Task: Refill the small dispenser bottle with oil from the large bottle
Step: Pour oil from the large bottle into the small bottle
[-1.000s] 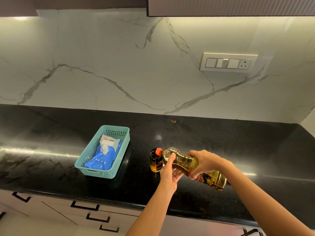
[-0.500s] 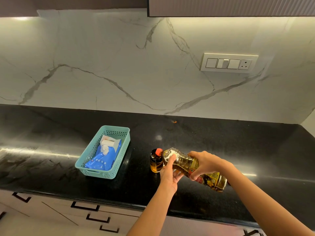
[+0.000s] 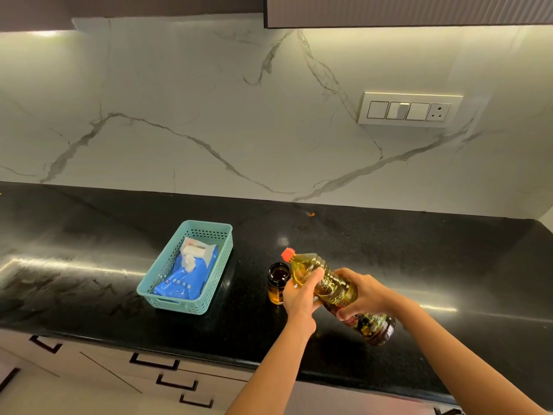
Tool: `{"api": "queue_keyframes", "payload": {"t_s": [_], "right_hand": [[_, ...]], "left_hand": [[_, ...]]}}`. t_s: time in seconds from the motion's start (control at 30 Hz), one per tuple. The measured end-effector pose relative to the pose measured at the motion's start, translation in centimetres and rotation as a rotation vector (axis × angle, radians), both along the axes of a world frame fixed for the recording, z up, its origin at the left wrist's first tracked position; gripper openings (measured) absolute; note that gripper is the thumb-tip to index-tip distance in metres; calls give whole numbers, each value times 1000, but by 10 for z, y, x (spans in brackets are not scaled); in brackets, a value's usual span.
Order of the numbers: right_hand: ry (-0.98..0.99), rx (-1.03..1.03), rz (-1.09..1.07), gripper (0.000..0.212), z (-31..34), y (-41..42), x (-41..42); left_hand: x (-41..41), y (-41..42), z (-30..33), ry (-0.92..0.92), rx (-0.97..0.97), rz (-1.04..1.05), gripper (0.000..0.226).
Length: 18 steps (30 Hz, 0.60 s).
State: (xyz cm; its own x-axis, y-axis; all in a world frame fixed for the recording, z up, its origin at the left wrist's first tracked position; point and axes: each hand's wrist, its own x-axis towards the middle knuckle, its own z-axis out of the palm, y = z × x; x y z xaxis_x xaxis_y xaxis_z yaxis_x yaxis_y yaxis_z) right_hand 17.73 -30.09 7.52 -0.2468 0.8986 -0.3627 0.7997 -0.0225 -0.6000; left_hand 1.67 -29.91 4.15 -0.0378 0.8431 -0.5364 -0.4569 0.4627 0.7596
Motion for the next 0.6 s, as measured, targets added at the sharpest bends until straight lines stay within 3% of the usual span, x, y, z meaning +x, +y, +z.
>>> {"api": "queue_keyframes", "payload": {"t_s": [0.37, 0.6], "right_hand": [[290, 147, -229, 81, 3, -4, 18], [285, 134, -365, 81, 4, -18, 72]], "left_hand": [[27, 13, 49, 603, 479, -181, 64], [73, 19, 62, 821, 717, -314, 75]]}}
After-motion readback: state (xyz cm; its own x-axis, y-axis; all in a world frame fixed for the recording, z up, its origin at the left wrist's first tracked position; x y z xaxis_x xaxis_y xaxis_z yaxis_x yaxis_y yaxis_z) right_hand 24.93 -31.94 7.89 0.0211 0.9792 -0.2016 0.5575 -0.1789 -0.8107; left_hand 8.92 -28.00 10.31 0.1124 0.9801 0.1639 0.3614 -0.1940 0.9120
